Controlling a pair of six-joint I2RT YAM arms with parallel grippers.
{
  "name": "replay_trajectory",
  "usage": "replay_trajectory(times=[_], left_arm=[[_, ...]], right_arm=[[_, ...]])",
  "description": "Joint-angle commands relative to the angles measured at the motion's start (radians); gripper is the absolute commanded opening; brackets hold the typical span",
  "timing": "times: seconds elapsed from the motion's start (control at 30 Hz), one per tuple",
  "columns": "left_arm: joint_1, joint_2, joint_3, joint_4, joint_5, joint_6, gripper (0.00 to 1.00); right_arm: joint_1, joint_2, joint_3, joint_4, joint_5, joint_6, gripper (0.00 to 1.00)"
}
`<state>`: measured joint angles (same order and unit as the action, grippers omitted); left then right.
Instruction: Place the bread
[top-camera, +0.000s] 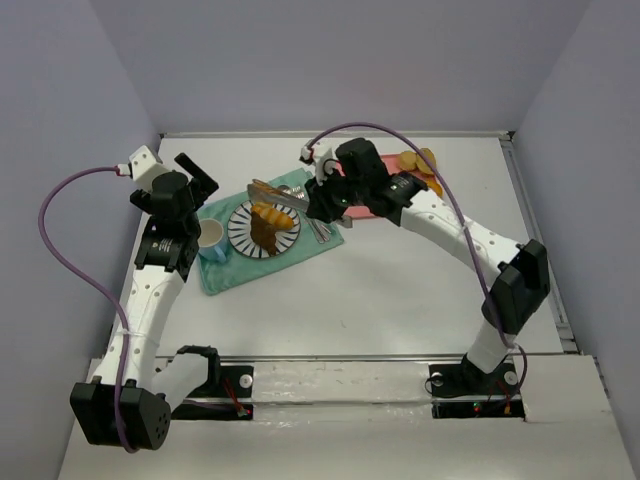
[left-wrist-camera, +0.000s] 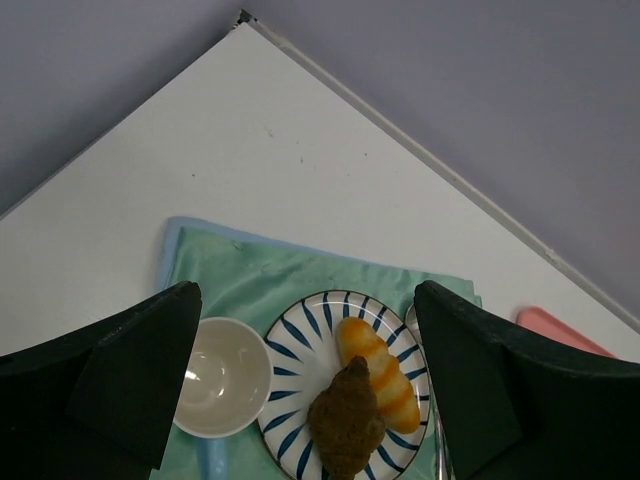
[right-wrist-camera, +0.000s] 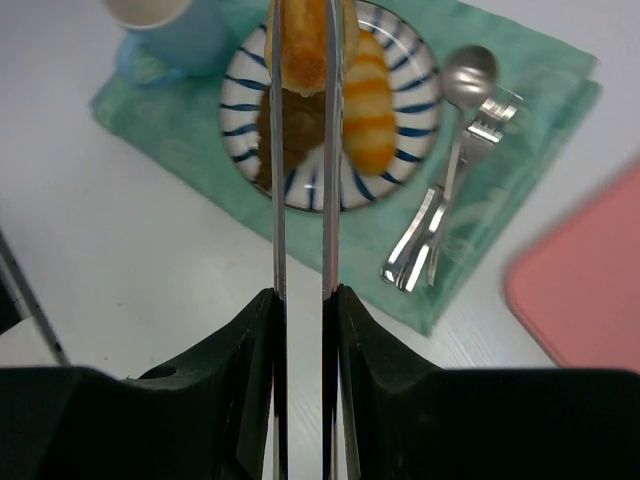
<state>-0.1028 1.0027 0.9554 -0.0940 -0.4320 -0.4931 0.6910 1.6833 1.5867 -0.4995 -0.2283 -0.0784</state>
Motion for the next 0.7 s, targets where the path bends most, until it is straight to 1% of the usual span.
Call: replay_trajectory(times=[0.0, 0.03, 0.07, 0.13, 0.17, 0.27, 0.5, 0.67], left_arm=[[0.006, -0.023, -0.015, 0.045, 0.018, -0.005, 0.99], [0.006, -0.022, -0.015, 0.046, 0.028, -0.007, 0.99], [0.006, -0.021, -0.017, 0.048, 0.033, -0.007, 0.99], [0.006, -0.019, -0.017, 0.048, 0.039, -0.002, 0.99], [0.006, -0.021, -0.017, 0.048, 0.039, -0.001, 0.99], [0.006, -0.026, -0.018, 0.048, 0.036, -0.001, 0.99], [0.006, -0.03, -0.024, 0.048, 0.035, 0.001, 0.99], [0.006, -0.027, -0.027, 0.05, 0.026, 0.004, 0.99]], right_arm=[[0.065, 0.107, 0.163, 0.056, -0.106, -0.064, 0.27], [0.077, 0.139, 0.233, 0.059, -0.106, -0.043, 0.27], [0.088, 0.209, 0.271, 0.056, -0.094, -0.038, 0.27], [0.099, 0.272, 0.364, 0.05, -0.071, -0.041, 0.27], [0.108, 0.329, 0.39, 0.046, -0.066, -0.046, 0.27], [0.108, 0.43, 0.496, 0.0, -0.045, -0.046, 0.27], [0.117, 0.518, 0.542, -0.034, -0.009, -0.05, 0.27], [0.136, 0.512, 0.49, -0.071, -0.022, -0.107, 0.28]])
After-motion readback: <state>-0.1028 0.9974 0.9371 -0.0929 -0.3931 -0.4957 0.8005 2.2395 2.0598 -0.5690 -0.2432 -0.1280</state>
